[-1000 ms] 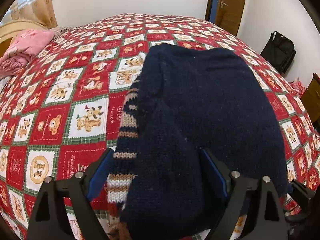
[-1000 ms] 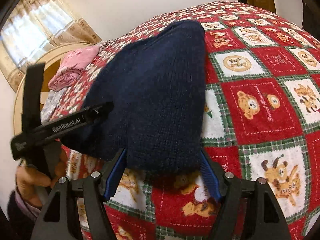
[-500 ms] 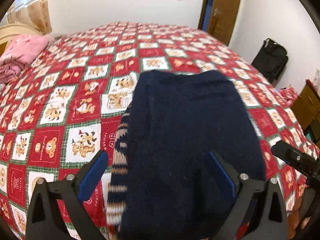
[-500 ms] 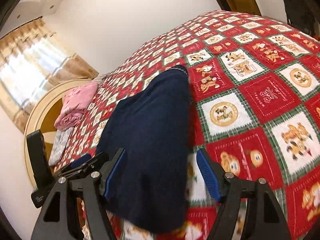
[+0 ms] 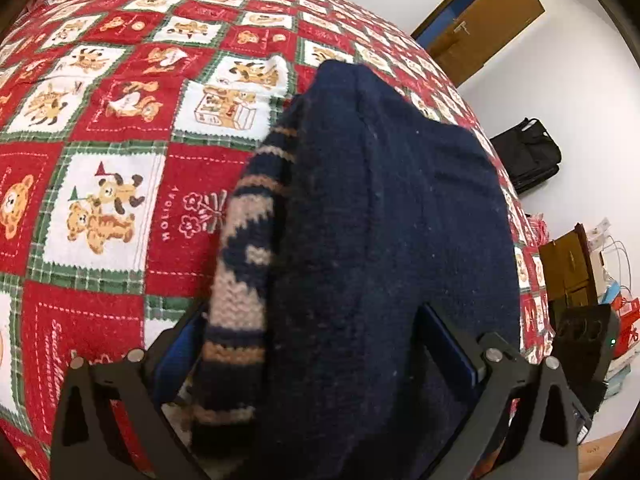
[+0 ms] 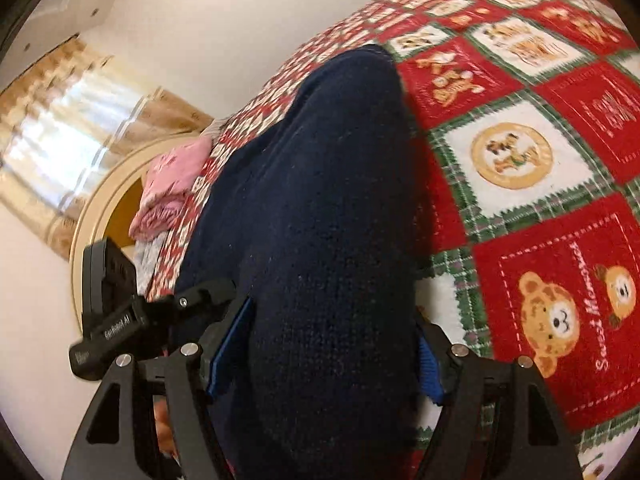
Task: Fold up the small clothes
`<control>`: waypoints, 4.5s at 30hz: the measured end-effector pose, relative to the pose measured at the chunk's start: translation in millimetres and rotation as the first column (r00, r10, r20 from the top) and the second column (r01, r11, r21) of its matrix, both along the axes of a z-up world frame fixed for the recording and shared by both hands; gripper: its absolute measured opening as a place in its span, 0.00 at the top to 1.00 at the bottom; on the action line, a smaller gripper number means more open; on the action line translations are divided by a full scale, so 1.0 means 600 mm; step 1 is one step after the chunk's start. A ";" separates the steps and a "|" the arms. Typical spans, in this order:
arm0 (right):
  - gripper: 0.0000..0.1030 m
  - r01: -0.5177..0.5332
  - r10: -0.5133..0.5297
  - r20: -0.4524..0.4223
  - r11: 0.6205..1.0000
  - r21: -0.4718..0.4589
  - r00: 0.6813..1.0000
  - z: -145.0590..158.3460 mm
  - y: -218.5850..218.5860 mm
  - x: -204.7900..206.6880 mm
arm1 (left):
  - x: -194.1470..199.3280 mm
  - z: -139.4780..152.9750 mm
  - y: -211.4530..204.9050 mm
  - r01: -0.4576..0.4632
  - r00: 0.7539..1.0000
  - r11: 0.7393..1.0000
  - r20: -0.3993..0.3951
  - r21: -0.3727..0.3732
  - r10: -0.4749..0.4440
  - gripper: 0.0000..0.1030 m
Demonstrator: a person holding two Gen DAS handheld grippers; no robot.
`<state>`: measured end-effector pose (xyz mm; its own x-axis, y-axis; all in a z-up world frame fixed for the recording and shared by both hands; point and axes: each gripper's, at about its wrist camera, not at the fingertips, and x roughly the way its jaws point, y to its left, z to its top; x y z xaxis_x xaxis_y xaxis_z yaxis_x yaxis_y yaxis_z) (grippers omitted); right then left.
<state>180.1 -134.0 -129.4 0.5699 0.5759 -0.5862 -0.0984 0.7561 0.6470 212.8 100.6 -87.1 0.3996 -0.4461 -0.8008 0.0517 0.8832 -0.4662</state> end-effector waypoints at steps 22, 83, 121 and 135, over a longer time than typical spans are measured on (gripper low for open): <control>0.56 0.016 0.041 0.131 0.914 -0.405 0.991 0.070 0.102 -0.025 | -0.055 0.071 -0.061 0.005 0.967 0.971 0.245 0.238 -0.065 0.59; 0.58 -0.141 0.349 0.374 0.864 -0.483 0.860 0.168 0.415 0.062 | -0.032 0.141 0.225 -0.437 0.844 0.864 0.447 0.252 0.296 0.63; 0.71 -0.250 0.418 0.168 0.770 -0.587 0.893 0.055 0.420 0.030 | -0.101 0.078 0.252 -0.432 0.875 0.839 0.381 0.332 0.299 0.12; 0.31 -0.079 0.241 0.305 0.884 -0.460 0.921 0.145 0.328 -0.125 | -0.198 0.105 0.197 -0.420 0.868 0.806 0.443 0.417 0.224 0.09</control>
